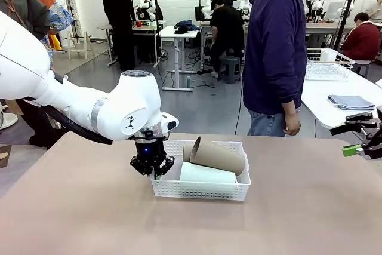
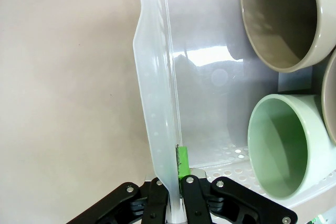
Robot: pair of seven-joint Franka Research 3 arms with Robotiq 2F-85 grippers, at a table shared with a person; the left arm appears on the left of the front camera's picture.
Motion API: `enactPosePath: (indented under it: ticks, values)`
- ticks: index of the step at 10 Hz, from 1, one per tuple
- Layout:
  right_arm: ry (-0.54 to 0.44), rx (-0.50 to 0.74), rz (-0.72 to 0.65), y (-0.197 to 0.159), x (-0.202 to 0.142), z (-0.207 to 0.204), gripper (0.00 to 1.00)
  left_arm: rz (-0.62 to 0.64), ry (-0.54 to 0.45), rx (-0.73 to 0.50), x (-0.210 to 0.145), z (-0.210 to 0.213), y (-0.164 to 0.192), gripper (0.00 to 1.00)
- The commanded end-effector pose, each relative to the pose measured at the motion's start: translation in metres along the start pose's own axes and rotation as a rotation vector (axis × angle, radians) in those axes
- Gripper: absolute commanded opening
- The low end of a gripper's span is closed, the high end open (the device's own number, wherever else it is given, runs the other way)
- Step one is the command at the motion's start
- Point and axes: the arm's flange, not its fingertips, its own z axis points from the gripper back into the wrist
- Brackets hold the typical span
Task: Clean and organize the cups into the basket.
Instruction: Pick up the Reusable plastic cup from the right side of the table and stack it inside the Organizing basket in the center of the table, then move the Organizing basket back to the left side of the table.
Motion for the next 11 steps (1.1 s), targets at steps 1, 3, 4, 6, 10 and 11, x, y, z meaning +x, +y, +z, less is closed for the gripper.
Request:
enactPosePath:
  ticks: [1, 3, 4, 6, 10, 11]
  values:
    - [0.006, 0.004, 0.002, 0.0005, 0.0032, 0.0009, 1.00, -0.004, 0.000, 0.002, -0.0013, -0.0001, -0.0009, 0.00]
    - [0.006, 0.004, 0.002, 0.0005, 0.0032, 0.0009, 1.00, -0.004, 0.000, 0.002, -0.0013, -0.0001, -0.0009, 0.00]
    - [0.006, 0.004, 0.002, 0.0005, 0.0032, 0.0009, 1.00, -0.004, 0.000, 0.002, -0.0013, -0.0001, -0.0009, 0.00]
    - [0.006, 0.004, 0.002, 0.0005, 0.0032, 0.0009, 1.00, -0.004, 0.000, 0.002, -0.0013, -0.0001, -0.0009, 0.00]
    - [0.006, 0.004, 0.002, 0.0005, 0.0032, 0.0009, 1.00, -0.004, 0.000, 0.002, -0.0013, -0.0001, -0.0009, 0.00]
    - [0.006, 0.004, 0.002, 0.0005, 0.0032, 0.0009, 1.00, -0.004, 0.000, 0.002, -0.0013, -0.0001, -0.0009, 0.00]
